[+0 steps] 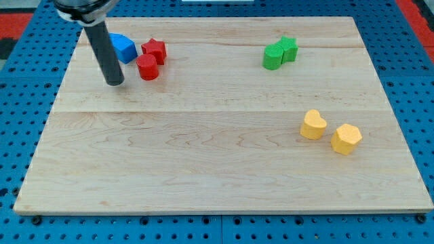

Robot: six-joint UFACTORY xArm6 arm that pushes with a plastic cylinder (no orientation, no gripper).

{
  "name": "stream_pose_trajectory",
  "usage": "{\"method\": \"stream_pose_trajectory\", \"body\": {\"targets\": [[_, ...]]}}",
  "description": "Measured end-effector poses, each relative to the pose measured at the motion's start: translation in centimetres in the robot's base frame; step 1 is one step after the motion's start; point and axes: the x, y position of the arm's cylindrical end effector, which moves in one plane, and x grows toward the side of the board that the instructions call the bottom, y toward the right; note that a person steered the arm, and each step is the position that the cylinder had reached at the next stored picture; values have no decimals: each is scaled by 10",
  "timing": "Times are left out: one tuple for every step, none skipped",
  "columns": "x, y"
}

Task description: Slide the red circle slightly right

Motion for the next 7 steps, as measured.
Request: {"method": "stream_pose_trajectory", "body": {"targets": [[0,13],[1,5],[-15,-21],[-24,-23],[-24,-17],[-24,0],[-24,23]]}}
